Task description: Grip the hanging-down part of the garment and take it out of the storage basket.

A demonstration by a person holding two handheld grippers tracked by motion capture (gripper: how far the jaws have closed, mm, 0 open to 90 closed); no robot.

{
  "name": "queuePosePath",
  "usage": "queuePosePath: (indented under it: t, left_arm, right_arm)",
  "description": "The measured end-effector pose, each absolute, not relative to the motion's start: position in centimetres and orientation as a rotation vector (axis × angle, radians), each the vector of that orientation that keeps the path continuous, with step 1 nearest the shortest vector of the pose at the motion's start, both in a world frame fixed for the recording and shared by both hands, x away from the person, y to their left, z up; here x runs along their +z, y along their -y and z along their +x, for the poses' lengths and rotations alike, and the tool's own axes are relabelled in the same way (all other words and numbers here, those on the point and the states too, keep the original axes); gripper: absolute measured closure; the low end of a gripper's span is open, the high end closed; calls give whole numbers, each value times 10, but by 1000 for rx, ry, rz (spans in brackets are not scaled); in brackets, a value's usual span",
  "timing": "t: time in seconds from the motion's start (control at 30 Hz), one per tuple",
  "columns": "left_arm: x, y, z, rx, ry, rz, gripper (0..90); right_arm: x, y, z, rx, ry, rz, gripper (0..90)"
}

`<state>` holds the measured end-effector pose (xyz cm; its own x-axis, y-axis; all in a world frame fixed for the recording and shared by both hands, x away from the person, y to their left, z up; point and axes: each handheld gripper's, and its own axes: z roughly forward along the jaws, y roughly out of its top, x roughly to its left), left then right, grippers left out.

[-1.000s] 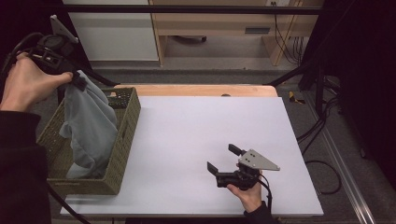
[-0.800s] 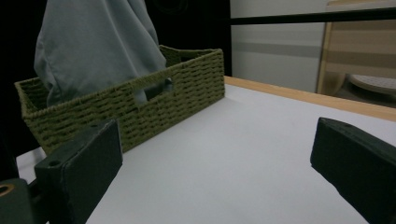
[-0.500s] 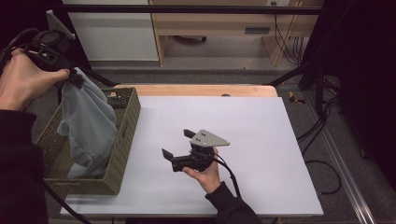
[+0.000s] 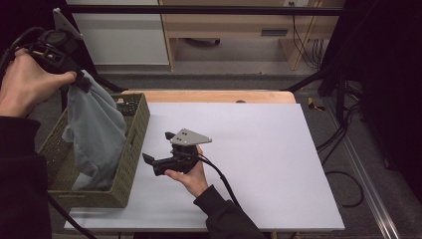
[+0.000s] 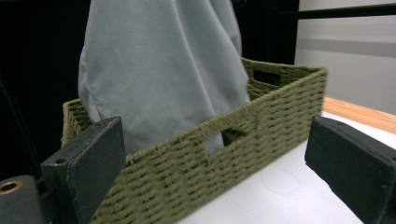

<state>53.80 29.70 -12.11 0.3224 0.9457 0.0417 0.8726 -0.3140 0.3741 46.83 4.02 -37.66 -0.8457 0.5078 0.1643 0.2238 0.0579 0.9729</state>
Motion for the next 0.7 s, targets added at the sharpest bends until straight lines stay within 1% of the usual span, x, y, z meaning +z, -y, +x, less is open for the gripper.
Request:
queuePosePath:
  t: [0.37,0.7]
  left_arm:
    - [-121,-297,539,367,-1645,2316,838]
    - [-122,-296,540,365,-1644,2325,838]
  right_arm:
    - [-376,-96,477,1904,-2175,694,59]
    - [-383,-124,487,1904,-2195,718,77]
